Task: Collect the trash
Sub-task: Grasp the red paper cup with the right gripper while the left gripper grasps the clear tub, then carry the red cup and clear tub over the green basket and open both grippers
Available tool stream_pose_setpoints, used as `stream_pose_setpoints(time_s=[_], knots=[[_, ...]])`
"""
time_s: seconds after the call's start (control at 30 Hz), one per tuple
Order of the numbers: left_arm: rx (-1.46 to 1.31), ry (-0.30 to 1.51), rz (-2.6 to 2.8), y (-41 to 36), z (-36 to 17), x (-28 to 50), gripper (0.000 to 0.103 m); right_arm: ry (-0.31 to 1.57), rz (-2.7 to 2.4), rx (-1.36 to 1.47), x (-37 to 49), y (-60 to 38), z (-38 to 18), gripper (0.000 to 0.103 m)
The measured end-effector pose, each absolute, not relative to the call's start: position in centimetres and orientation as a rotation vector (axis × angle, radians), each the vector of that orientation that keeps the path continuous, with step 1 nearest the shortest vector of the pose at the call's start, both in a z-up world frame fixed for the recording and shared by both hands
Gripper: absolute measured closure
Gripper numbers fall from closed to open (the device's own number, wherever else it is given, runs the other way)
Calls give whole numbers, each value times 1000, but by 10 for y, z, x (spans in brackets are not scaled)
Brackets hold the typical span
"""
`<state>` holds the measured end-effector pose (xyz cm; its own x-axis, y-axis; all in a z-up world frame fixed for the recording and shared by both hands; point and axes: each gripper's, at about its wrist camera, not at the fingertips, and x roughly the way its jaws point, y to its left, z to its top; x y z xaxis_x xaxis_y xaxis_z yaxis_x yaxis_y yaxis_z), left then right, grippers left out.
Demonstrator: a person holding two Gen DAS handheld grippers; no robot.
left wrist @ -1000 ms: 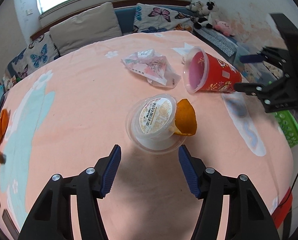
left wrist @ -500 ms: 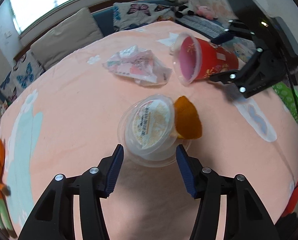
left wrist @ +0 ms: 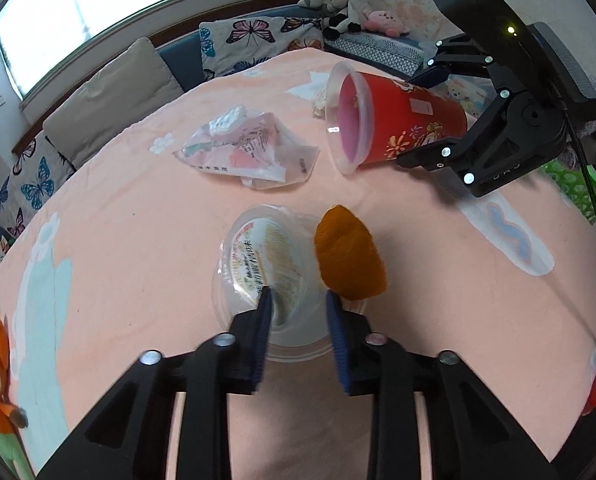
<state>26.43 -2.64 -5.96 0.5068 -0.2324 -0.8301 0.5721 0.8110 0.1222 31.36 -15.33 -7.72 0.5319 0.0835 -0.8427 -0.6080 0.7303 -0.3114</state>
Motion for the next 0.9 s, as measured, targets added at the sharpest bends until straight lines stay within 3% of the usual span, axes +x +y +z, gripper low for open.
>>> stream_pose_setpoints(time_s=[0.9], knots=[[305, 806, -504, -16, 6, 201, 79, 834, 423, -274, 213, -187, -19, 34]])
